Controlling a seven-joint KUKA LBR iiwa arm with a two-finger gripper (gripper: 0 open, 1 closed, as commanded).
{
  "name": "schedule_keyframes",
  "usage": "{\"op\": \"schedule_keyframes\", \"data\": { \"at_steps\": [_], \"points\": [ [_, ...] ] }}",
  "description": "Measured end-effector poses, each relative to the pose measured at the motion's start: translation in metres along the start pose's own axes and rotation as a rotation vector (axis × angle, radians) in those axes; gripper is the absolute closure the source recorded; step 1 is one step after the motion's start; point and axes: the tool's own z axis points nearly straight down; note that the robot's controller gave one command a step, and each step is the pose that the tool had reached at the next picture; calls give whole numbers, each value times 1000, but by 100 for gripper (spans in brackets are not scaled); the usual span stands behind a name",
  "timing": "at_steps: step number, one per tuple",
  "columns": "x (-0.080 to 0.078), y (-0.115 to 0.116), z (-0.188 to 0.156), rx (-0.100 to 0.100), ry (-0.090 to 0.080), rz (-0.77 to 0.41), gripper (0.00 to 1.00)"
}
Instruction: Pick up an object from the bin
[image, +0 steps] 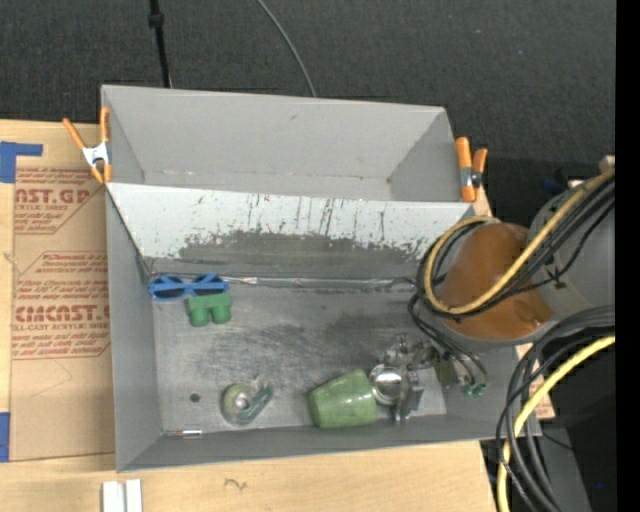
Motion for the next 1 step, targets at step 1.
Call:
{"op": "schedule_keyframes", "data": {
  "at_steps": [1],
  "points": [
    [-12, 6, -224, -2, 4, -231, 100]
  ]
}}
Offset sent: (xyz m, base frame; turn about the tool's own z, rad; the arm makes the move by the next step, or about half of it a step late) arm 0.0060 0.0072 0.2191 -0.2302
